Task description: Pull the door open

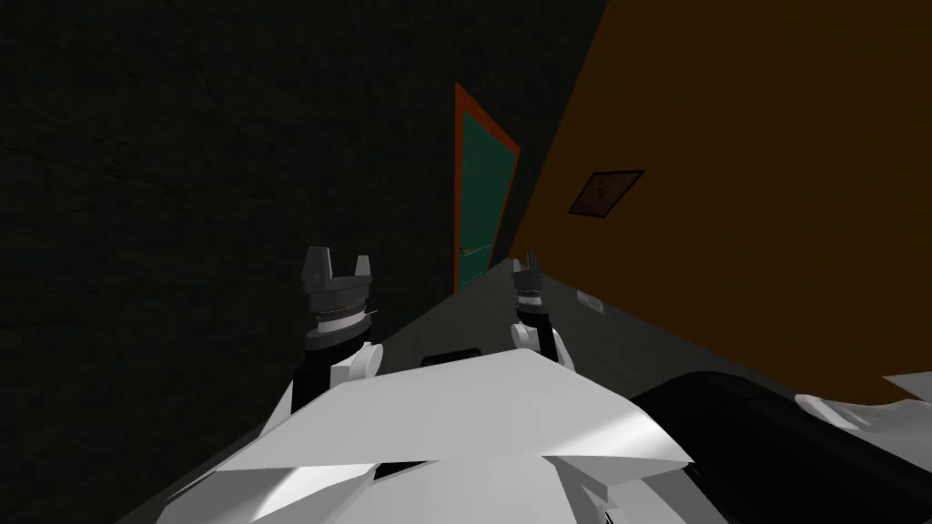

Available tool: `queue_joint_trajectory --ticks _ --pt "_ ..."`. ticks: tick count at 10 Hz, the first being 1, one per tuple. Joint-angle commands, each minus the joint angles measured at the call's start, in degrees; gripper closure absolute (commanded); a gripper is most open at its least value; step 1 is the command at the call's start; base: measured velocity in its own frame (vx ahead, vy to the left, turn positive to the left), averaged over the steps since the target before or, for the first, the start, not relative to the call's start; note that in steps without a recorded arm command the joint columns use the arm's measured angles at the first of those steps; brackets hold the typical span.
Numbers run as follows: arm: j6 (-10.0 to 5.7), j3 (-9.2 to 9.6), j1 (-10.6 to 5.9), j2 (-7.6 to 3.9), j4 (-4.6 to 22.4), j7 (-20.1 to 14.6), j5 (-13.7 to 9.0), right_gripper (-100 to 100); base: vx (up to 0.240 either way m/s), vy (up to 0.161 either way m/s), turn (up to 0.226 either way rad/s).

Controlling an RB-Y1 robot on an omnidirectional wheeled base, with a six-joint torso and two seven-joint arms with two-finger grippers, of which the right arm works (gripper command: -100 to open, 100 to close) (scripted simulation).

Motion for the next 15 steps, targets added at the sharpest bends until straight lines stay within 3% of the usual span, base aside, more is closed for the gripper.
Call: queue_joint_trajectory --ticks 1,7,15 --pt "-0.47 -0.08 -0.78 -0.31 2.21 0.02 -0.23 -100 0.096 -0.030 0.108" --pt "-1.92 -0.34 -3.14 -1.16 8.92 0.10 -0.92 -100 0.059 -0.051 0.095" --pt "-4.51 -0.80 -7.39 -2.49 20.95 0.23 -2.17 -100 0.070 -0.067 0.119"
